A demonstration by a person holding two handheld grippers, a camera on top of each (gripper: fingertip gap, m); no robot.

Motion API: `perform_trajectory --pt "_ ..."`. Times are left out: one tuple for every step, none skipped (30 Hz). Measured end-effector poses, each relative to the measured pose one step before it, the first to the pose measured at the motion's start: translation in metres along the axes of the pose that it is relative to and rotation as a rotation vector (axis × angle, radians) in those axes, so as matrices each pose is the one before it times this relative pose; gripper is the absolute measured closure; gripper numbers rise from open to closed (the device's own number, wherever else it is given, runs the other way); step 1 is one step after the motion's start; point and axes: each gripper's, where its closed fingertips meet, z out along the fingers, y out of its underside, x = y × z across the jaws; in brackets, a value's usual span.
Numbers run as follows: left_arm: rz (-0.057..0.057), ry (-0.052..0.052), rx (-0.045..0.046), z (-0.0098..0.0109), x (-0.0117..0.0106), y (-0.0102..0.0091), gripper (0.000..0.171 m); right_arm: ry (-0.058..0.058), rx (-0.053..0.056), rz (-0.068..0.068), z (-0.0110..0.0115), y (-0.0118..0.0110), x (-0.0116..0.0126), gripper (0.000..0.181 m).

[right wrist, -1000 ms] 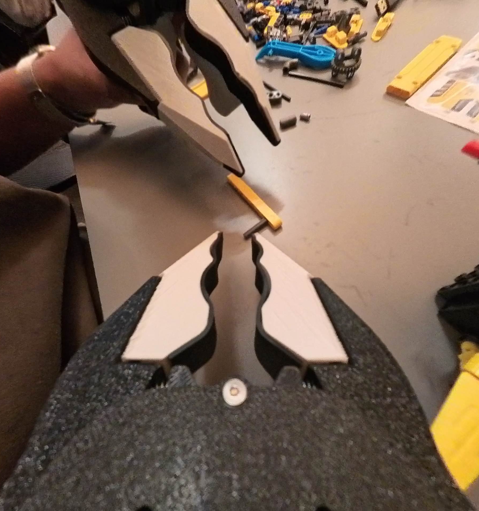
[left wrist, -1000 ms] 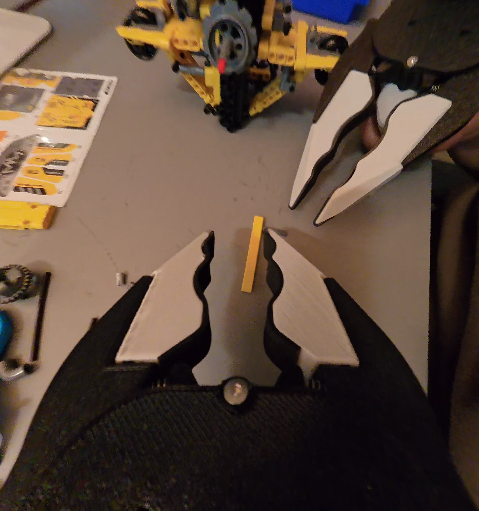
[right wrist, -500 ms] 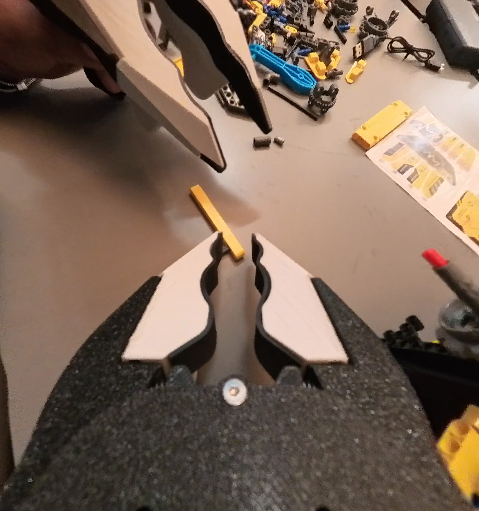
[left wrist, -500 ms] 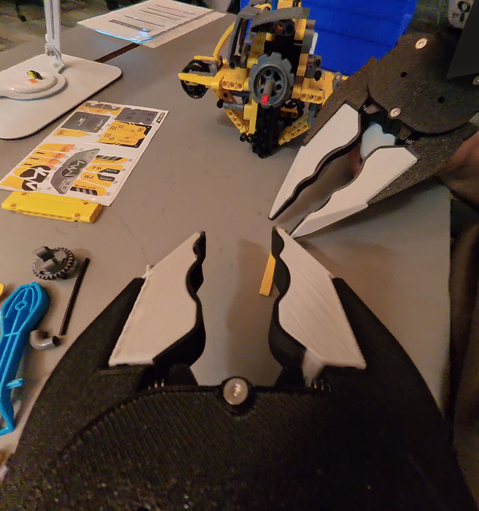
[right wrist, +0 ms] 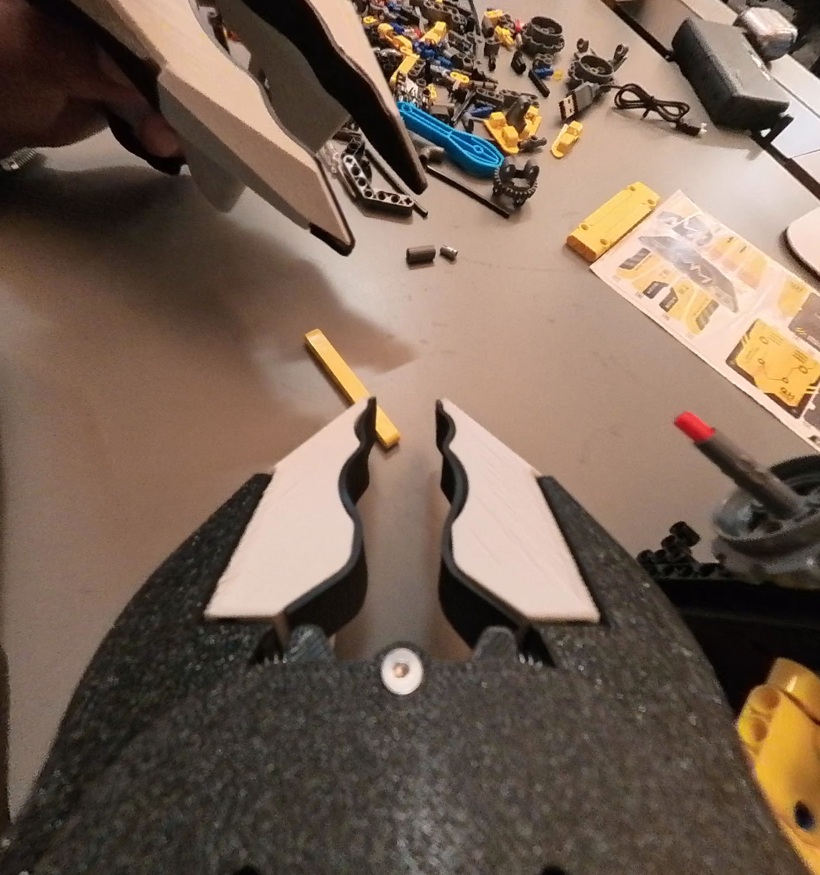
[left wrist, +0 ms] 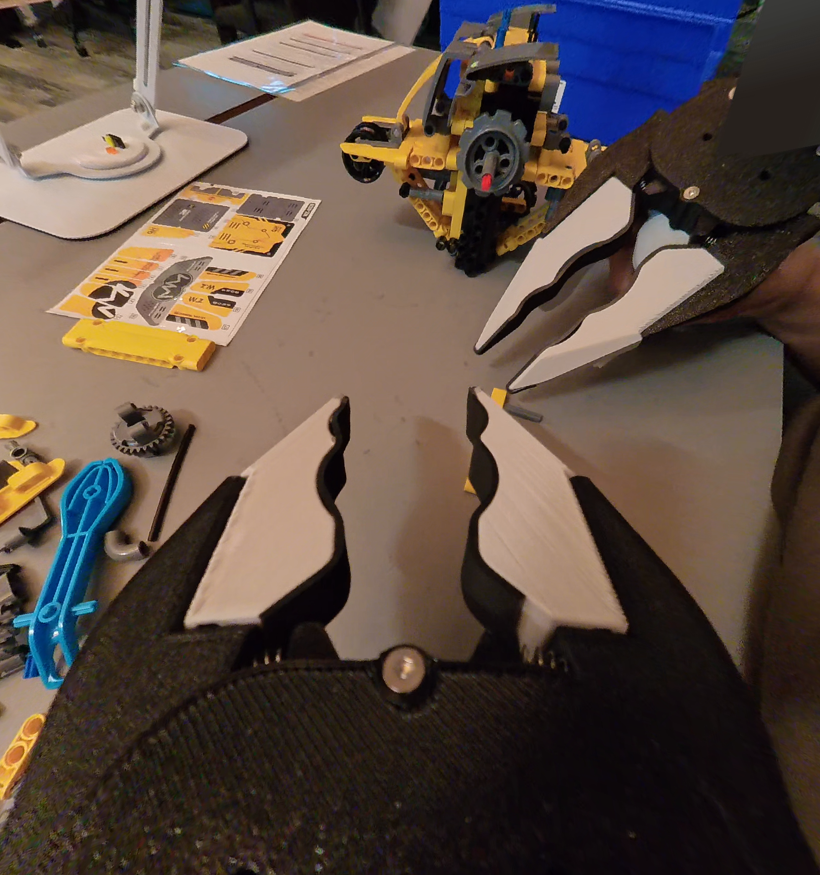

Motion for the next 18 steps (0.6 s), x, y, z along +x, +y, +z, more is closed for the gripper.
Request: perform_trajectory --pt "0.0008 -0.0019 -0.00162 0.00017 -0.00027 0.00032 0.123 0.0019 0.0031 -0.0025 -0.00067 -0.00016 -0.00012 0.157" --pt "0.0007 -0.0017 -0.00105 0.00011 -0.00016 0.00018 0.123 0.0010 0.0034 -0.0016 -0.00073 -0.00023 -0.00007 0.157" --pt "0.0012 -0.0025 0.00005 -0.00005 -0.00021 0.00002 0.123 0.0028 0.0014 -0.0017 -0.00073 0.00007 0.00015 0.157" --pt "0.0014 -0.0024 0.00217 0.00000 -0.00014 -0.00033 0.123 0.0052 -0.0005 -0.0025 -0.00071 0.00044 0.00039 0.157" --pt "0.0013 -0.0021 0.00265 -0.00025 -0.00015 -0.00049 0.123 0.0068 -0.0007 -0.0039 -0.00073 0.00055 0.00051 0.157" --pt "0.0010 -0.0033 0.00295 -0.00025 -0.00036 -0.00041 0.123 0.0076 0.0003 -0.0044 -0.00076 0.00041 0.00037 0.156" --pt "0.0005 -0.0033 0.00297 -0.00030 -0.00046 -0.00051 0.123 0.0079 0.0017 -0.0044 -0.00086 0.00019 0.00027 0.156" --pt "-0.0004 -0.0018 0.00314 -0.00026 -0.00034 -0.00044 0.123 0.0076 0.0035 -0.0035 -0.00090 -0.00018 0.00033 0.156" --pt "-0.0019 -0.0007 0.00320 -0.00022 -0.00023 -0.00036 0.123 0.0017 0.0053 -0.0024 -0.00076 -0.00035 -0.00068 0.156" --pt "-0.0024 0.0000 0.00300 -0.00030 -0.00016 -0.00031 0.123 -0.0028 0.0046 -0.0028 -0.00052 -0.00057 -0.00127 0.156" --pt "-0.0016 0.0003 0.00312 -0.00033 -0.00002 -0.00042 0.124 0.0000 0.0028 -0.0034 -0.00023 -0.00042 -0.00056 0.156" --pt "-0.0006 0.0001 0.00304 -0.00032 0.00002 -0.00041 0.124 0.0018 -0.0002 -0.0035 -0.00003 -0.00001 -0.00024 0.156" --pt "-0.0001 -0.0002 0.00283 -0.00021 -0.00007 -0.00044 0.124 0.0011 -0.0026 -0.0026 0.00026 0.00033 -0.00015 0.156" --pt "0.0000 -0.0001 0.00136 -0.00016 0.00014 -0.00007 0.124 0.0011 -0.0037 -0.0018 0.00036 0.00049 -0.00015 0.156" --pt "0.0004 0.0000 -0.00040 -0.00005 0.00004 0.00018 0.124 0.0019 -0.0033 -0.0022 0.00035 0.00044 -0.00010 0.156" --pt "0.0011 -0.0007 -0.00165 0.00006 -0.00004 0.00027 0.124 0.0019 -0.0027 -0.0022 0.00037 0.00026 0.00001 0.156" --pt "0.0013 -0.0010 -0.00241 0.00022 0.00003 0.00050 0.124 0.0007 -0.0023 -0.0014 0.00022 0.00025 -0.00005 0.156" --pt "0.0013 -0.0002 -0.00261 0.00017 0.00015 0.00043 0.124 -0.0001 -0.0024 -0.0003 0.00025 0.00026 -0.00014 0.156"
